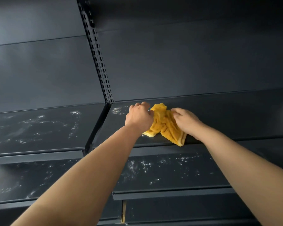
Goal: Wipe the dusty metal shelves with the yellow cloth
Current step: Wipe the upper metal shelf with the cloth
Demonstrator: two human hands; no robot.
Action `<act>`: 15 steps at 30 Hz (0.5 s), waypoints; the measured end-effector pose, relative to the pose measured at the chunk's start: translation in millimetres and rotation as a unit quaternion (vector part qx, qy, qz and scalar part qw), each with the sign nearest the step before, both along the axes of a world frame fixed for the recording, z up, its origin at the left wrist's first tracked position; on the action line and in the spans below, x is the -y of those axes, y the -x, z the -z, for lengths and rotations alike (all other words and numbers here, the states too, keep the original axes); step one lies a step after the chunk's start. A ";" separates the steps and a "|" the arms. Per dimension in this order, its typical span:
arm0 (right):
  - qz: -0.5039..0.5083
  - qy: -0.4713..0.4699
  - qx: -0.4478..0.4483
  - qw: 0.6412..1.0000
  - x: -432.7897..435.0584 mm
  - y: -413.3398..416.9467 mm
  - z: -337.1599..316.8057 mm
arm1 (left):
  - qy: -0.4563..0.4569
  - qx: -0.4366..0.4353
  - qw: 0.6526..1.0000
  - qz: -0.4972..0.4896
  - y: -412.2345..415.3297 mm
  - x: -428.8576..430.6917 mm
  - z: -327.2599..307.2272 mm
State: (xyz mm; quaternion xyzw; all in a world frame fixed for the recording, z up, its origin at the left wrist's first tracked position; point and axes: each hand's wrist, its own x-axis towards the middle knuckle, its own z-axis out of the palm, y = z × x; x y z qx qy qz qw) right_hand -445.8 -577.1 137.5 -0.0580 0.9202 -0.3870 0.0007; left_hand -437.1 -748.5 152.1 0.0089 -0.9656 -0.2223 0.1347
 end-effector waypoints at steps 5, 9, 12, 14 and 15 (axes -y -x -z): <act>-0.007 -0.157 -0.038 0.987 -46.5 -13.7 12.1 | 0.033 0.100 0.994 0.030 10.4 -61.6 3.3; -0.006 -0.201 -0.049 0.978 -65.0 -17.1 11.6 | 0.179 0.146 0.973 0.027 10.1 -87.0 11.2; -0.022 -0.218 -0.055 0.974 -61.3 -17.9 8.2 | 0.177 0.150 0.973 0.009 4.9 -79.1 13.9; -0.042 -0.226 -0.060 0.971 -49.8 -19.6 7.9 | 0.162 0.148 0.976 -0.008 -1.4 -66.5 14.4; -0.053 -0.228 -0.064 0.970 -42.6 -20.7 8.5 | 0.156 0.150 0.976 -0.019 -4.8 -58.5 14.4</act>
